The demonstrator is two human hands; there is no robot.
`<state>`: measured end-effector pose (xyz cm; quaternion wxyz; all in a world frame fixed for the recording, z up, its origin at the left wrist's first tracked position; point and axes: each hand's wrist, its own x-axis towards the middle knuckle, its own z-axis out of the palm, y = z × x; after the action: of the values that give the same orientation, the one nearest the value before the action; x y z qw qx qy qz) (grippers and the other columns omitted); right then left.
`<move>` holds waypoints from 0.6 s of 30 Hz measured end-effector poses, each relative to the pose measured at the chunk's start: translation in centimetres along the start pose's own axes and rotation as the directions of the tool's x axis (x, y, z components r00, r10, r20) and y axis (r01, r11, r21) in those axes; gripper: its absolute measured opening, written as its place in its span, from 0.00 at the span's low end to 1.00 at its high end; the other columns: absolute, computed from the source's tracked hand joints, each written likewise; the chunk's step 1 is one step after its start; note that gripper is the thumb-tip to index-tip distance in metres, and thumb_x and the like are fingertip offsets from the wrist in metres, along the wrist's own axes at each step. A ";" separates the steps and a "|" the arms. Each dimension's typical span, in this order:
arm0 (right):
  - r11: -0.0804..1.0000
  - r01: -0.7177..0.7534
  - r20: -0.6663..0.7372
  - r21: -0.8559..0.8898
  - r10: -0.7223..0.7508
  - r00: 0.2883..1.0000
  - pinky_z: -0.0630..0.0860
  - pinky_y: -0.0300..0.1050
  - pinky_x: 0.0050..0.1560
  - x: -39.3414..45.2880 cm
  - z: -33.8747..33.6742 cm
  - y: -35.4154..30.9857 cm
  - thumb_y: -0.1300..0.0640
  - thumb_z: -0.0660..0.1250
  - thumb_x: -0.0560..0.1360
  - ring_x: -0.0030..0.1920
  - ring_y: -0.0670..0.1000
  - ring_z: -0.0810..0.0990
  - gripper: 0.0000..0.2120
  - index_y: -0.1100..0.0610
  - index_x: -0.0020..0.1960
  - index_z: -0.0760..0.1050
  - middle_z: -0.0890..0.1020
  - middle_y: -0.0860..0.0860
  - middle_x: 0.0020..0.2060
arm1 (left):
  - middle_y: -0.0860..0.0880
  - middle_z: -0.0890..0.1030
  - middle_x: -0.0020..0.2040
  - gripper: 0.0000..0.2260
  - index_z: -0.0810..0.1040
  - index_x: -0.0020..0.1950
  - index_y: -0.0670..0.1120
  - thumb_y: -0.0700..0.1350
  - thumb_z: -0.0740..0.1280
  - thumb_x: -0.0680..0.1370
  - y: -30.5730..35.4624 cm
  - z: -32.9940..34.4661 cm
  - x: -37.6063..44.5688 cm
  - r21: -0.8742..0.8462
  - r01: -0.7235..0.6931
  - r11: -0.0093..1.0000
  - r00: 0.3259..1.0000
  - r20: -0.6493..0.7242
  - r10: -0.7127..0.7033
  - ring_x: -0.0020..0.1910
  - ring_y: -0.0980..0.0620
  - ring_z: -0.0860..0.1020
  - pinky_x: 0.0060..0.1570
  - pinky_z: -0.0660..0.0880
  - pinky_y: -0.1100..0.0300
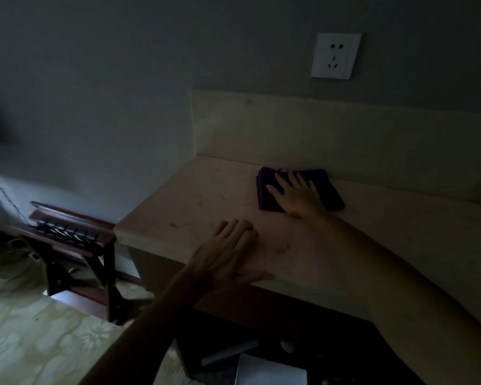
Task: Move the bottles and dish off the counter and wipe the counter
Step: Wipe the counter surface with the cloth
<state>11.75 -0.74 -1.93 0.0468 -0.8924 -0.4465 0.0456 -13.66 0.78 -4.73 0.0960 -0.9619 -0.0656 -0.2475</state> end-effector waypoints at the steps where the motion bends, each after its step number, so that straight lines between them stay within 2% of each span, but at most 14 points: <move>1: 1.000 0.009 -0.007 -0.003 -0.009 1.000 0.42 0.57 0.77 -1.2 0.1 -0.2 0.30 0.37 0.76 0.79 0.54 0.45 0.35 0.43 0.79 0.43 0.45 0.51 0.80 | 0.45 0.75 0.54 0.33 0.76 0.56 0.41 0.71 0.59 0.74 0.0 -0.2 0.0 -0.003 -0.002 1.000 1.000 0.004 0.002 0.49 0.44 0.74 0.52 0.70 0.49; 4: 0.998 0.061 -0.025 -0.003 -0.061 0.998 0.43 0.57 0.77 -6.5 0.6 -1.0 0.31 0.38 0.77 0.79 0.53 0.45 0.34 0.43 0.79 0.44 0.46 0.50 0.80 | 0.45 0.75 0.52 0.29 0.75 0.53 0.41 0.68 0.59 0.76 -0.7 -0.7 -0.6 -0.025 -0.034 0.999 0.999 -0.004 0.034 0.48 0.45 0.73 0.51 0.70 0.51; 6: 0.994 0.106 -0.051 -0.011 -0.106 0.993 0.44 0.57 0.77 -10.7 1.4 -2.1 0.30 0.37 0.76 0.79 0.53 0.45 0.34 0.42 0.79 0.44 0.46 0.49 0.80 | 0.45 0.75 0.53 0.26 0.76 0.54 0.41 0.64 0.59 0.77 -1.9 -1.1 -1.7 -0.059 0.004 0.998 0.999 -0.033 -0.006 0.48 0.45 0.72 0.50 0.70 0.50; 10: 0.993 0.122 -0.053 -0.002 -0.122 0.991 0.42 0.56 0.78 -16.4 2.2 -5.4 0.29 0.34 0.74 0.79 0.51 0.43 0.36 0.41 0.78 0.43 0.44 0.47 0.80 | 0.43 0.75 0.56 0.23 0.75 0.58 0.41 0.59 0.53 0.81 -6.4 -1.1 -5.3 -0.008 0.025 1.000 0.998 -0.052 -0.025 0.48 0.43 0.74 0.50 0.68 0.51; 14: 0.998 0.055 -0.062 -0.006 -0.055 0.997 0.41 0.56 0.77 -16.6 2.6 -8.3 0.30 0.34 0.75 0.79 0.51 0.42 0.35 0.41 0.78 0.42 0.43 0.48 0.80 | 0.40 0.75 0.57 0.20 0.70 0.59 0.41 0.55 0.48 0.83 -11.6 -0.9 -8.5 0.027 0.019 0.999 0.998 -0.067 -0.017 0.48 0.40 0.76 0.50 0.67 0.52; 18: 0.999 0.041 -0.040 -0.014 -0.042 0.998 0.41 0.56 0.77 -13.3 2.5 -10.1 0.30 0.35 0.75 0.79 0.52 0.42 0.34 0.41 0.79 0.43 0.44 0.48 0.80 | 0.41 0.73 0.57 0.14 0.72 0.56 0.42 0.51 0.53 0.83 -13.8 0.2 -9.4 -0.004 -0.079 0.997 0.989 -0.123 0.078 0.48 0.41 0.75 0.49 0.68 0.51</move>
<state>-4.53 -5.22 -2.61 0.0511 -0.8839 -0.4642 0.0237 -24.11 13.54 -7.39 0.1051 -0.9471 -0.0204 -0.3026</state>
